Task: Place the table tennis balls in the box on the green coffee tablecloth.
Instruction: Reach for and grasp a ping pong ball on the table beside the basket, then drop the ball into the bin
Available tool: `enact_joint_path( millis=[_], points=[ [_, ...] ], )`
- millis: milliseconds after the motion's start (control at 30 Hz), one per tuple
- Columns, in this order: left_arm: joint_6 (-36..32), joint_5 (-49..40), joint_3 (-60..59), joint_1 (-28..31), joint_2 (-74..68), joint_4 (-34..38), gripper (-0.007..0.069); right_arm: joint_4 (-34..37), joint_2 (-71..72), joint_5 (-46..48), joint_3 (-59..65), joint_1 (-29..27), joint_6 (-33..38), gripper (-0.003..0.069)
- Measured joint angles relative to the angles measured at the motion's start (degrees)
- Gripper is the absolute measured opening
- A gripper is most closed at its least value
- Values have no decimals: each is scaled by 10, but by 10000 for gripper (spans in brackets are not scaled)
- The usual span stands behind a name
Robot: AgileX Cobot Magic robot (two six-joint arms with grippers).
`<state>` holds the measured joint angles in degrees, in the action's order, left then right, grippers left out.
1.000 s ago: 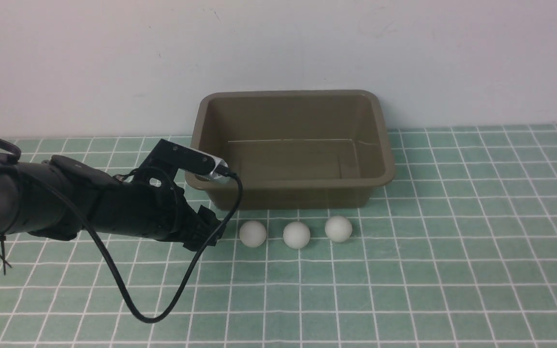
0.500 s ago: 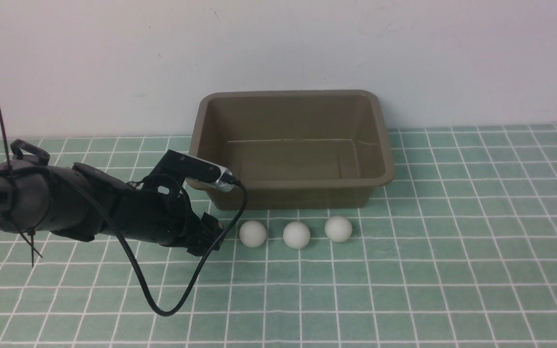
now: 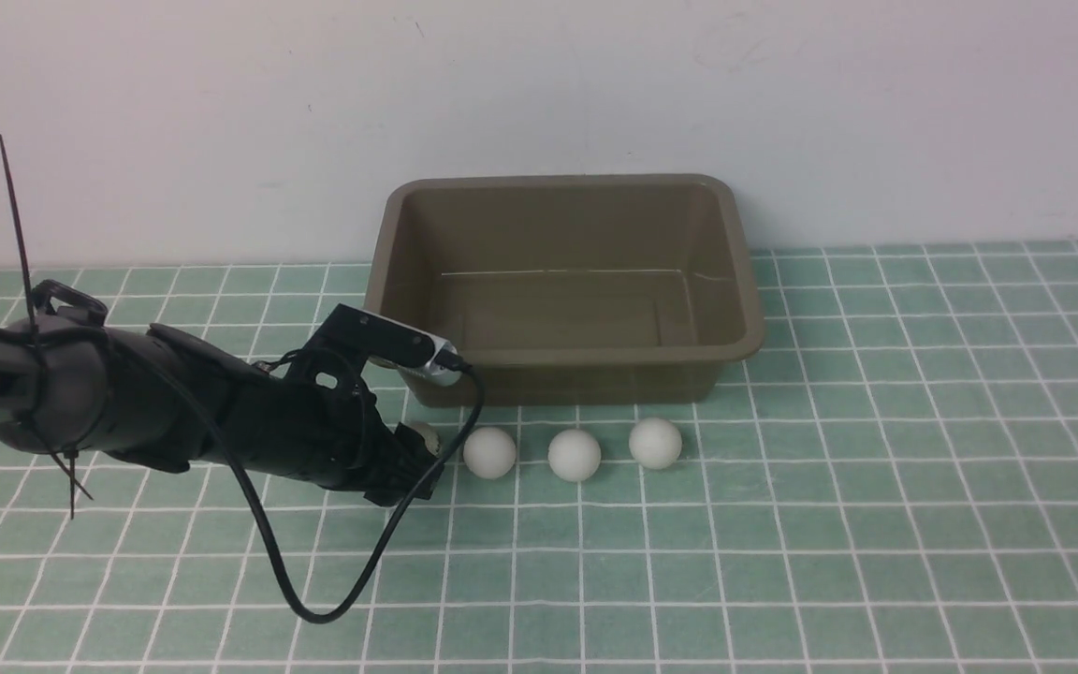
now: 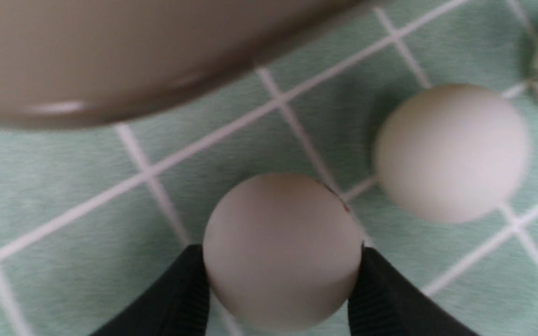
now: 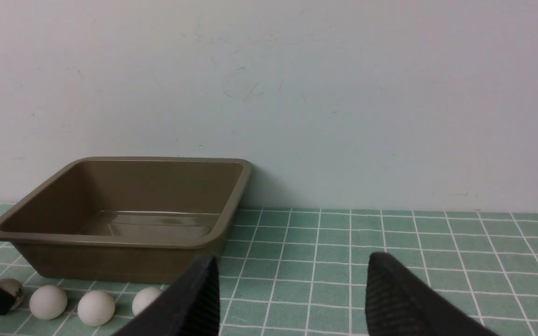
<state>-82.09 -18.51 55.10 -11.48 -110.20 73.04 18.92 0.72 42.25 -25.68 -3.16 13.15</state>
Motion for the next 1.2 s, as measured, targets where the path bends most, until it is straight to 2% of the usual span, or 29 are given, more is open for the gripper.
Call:
enact_joint_path(
  millis=[333,433,567,633,667,700,767,867,1033,1133,1200],
  points=[
    [2,-156,0,0,70,4,343,0,0,0,0,0,1,388],
    [-16,-181,0,0,95,39,343,0,0,0,0,0,1,388],
    [-129,-185,0,0,106,146,343,0,0,0,0,0,1,388],
    [-216,-181,0,0,106,205,343,0,0,0,0,0,1,388],
    [-302,-171,7,0,104,223,343,0,0,0,0,0,1,388],
    [-341,-163,16,0,100,228,343,0,0,0,0,0,1,388],
    [-368,-140,35,0,88,234,343,0,0,0,0,0,1,388],
    [-374,-95,86,0,55,240,343,0,0,1,0,0,1,388],
    [-371,-83,156,0,-1,243,343,0,0,7,0,0,1,388],
    [-333,-75,179,0,-30,243,402,0,0,16,0,0,1,388],
    [-294,-40,182,0,-32,243,479,0,0,23,0,0,1,388]
  ],
)
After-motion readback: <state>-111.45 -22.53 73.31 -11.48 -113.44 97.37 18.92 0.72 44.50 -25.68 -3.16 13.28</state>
